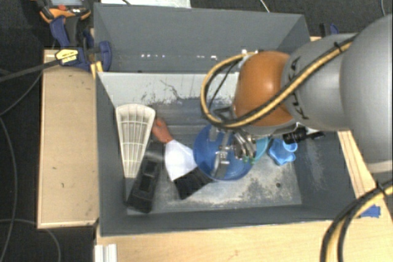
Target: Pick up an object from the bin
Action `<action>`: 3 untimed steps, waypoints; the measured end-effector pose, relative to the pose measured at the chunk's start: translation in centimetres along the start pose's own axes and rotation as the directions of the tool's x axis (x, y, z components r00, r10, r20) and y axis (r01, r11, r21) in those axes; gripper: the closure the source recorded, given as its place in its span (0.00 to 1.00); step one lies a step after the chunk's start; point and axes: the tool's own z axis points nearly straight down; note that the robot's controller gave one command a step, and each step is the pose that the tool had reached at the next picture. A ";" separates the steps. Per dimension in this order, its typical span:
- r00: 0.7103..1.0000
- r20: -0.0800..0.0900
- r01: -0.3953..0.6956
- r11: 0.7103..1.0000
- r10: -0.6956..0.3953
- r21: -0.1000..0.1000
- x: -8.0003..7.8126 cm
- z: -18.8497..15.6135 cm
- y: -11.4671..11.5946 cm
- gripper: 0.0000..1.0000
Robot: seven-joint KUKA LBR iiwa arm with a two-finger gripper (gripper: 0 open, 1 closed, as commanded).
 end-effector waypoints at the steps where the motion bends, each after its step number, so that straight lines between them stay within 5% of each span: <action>1: 0.987 0.016 0.157 0.988 -0.157 -0.001 -1.6 3.1 2.3 0.00; 2: 1.000 0.008 -0.017 1.000 0.017 -0.001 -1.3 3.3 4.0 1.00; 3: 1.000 0.008 -0.014 1.000 0.014 0.000 -1.3 3.3 4.0 1.00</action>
Offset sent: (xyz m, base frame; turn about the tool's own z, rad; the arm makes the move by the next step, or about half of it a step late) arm 0.0162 0.0391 -0.0344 0.0186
